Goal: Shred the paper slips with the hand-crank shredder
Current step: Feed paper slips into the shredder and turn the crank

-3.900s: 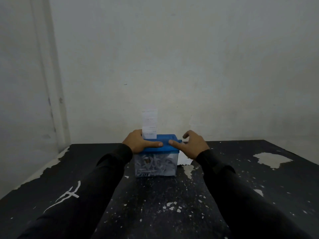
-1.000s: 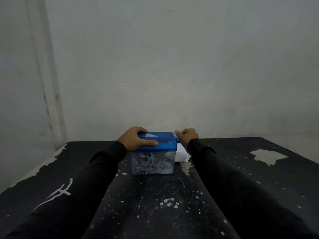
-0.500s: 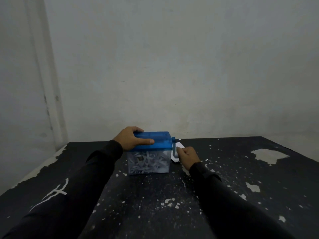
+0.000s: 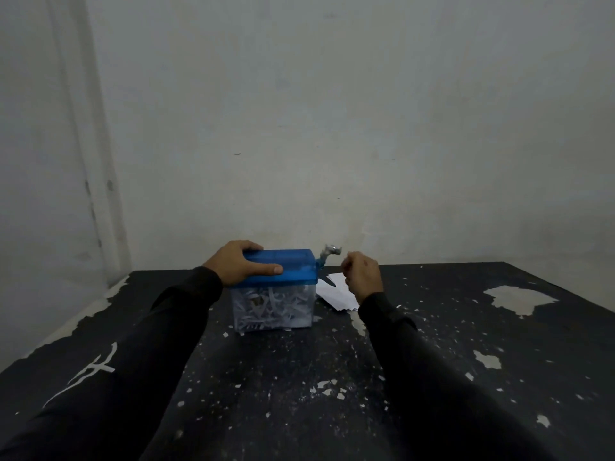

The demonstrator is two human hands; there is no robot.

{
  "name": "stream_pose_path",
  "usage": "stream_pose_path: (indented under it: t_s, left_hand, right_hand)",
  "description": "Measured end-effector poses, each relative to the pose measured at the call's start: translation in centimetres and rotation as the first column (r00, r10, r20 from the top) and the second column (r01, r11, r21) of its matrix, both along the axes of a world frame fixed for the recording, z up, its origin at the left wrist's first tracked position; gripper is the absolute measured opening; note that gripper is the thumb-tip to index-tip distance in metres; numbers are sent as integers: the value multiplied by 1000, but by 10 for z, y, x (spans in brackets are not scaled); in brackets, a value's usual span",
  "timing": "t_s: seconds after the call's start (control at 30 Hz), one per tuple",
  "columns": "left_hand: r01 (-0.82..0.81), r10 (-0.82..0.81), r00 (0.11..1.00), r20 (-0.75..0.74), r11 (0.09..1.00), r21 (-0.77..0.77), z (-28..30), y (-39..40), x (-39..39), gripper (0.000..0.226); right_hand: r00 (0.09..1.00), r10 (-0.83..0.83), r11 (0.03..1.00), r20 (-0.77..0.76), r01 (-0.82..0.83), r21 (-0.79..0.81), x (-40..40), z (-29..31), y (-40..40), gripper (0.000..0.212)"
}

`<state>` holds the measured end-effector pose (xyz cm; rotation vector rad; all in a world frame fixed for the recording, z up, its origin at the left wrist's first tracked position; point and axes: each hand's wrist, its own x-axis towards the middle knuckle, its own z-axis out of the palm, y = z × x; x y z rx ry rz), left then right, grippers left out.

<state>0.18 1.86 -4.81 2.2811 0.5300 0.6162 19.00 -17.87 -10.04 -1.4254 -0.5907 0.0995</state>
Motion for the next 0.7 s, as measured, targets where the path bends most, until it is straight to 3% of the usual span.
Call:
stream_pose_path:
  t_s: [0.07,0.1,0.17,0.2,0.33,0.53,0.7]
  left_hand:
    - [-11,11,1000,6,1000,-6,0,4,-3,113]
    - [-12,12,1000,7,1000,-12,0,6,-5,112]
    - [-12,12,1000,16,1000,-20,0,8,-7,115]
    - [-14,14,1000,19,1000,-20,-1,8,-7,116]
    - [-12,12,1000,17,1000,-18,-3,7,-8,115]
    - [-20,20,1000,15,1000,-14,-4,8,-8,120]
    - [-14,14,1000,12,1000,-19,-5,11,-7,119]
  right_hand:
    - [958,-104,922,265,193,-335,12,-25,-2,23]
    - [936,-61,814,345,247,-526,16,-36,-3,20]
    - [916,75,574,394,284,-768,22,-48,-5,46]
    - [918,105,517,382,278,-810,22,-49,-5,51]
    - [870,111,480,481,377,-792,19,-47,-5,34]
    - [772,114,429,625,529,-732,19,-45,-8,32]
    - [748,25,494,663,568,-659,24,-40,-12,22]
